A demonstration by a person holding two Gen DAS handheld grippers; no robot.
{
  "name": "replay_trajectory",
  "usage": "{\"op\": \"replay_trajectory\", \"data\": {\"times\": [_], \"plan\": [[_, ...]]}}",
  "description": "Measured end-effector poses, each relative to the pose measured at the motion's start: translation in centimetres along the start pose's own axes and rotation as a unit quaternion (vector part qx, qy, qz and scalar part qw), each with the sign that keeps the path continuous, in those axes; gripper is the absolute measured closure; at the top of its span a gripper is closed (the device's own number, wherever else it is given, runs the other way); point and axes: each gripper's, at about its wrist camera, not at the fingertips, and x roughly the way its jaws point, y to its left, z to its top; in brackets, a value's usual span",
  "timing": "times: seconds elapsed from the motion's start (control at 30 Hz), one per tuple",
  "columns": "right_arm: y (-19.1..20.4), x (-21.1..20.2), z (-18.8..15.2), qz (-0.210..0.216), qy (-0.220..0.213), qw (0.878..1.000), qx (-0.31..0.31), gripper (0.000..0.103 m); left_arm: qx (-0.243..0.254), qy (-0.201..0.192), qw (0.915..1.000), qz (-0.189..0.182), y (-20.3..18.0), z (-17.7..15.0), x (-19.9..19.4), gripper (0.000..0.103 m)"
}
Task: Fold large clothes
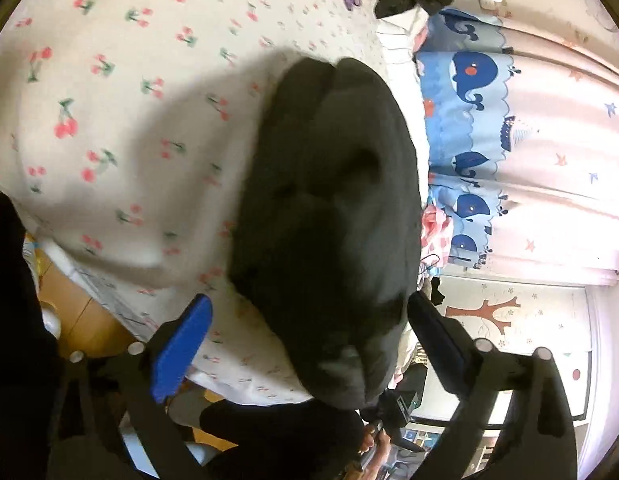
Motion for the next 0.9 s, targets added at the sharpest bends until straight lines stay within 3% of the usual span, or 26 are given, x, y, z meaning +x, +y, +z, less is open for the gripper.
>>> {"op": "replay_trajectory", "data": {"times": [0.27,0.33,0.37,0.43,0.53,0.57,0.67,0.73,0.8,0.83,0.9], "plan": [[0.3,0.2,-0.1,-0.014,0.004,1.000,0.007,0.077,0.024,0.027,0.9992,0.018,-0.4,1.1,4.0,0.008],[0.7,-0.3,-0.6,-0.030,-0.001,1.000,0.001,0.074,0.027,0.018,0.9995,0.004,-1.1,1.5,4.6,0.010],[1.0,-0.8,-0.9,-0.041,-0.006,0.999,-0.004,0.073,0.040,0.007,0.9991,-0.007,-1.7,1.5,4.6,0.015],[2.5,-2.7,-1.3,-0.101,-0.042,0.994,-0.032,0.072,0.062,0.009,0.9979,-0.019,-2.1,1.4,4.7,0.048],[7.4,-4.4,-1.4,-0.194,-0.115,0.968,-0.111,0.066,0.082,0.012,0.9963,-0.023,-2.0,1.7,4.7,0.061],[9.4,-4.0,-1.0,-0.198,-0.127,0.962,-0.138,0.064,0.090,0.013,0.9956,-0.023,-2.1,1.7,4.7,0.061],[15.9,1.0,0.7,-0.204,-0.117,0.946,-0.222,0.047,0.103,0.016,0.9938,-0.040,-1.8,2.0,4.4,0.061],[19.7,6.1,1.9,-0.205,-0.115,0.932,-0.276,0.045,0.105,0.014,0.9930,-0.051,-1.3,2.1,4.2,0.061],[22.5,10.1,2.7,-0.226,-0.143,0.914,-0.306,0.046,0.111,0.014,0.9922,-0.055,-0.7,1.9,4.1,0.061],[23.8,11.8,3.1,-0.210,-0.158,0.912,-0.316,0.045,0.115,0.013,0.9917,-0.055,-0.6,1.7,4.1,0.061],[25.0,14.7,4.2,-0.183,-0.153,0.922,-0.306,0.044,0.120,0.016,0.9907,-0.063,-0.6,1.5,4.3,0.061]]}}
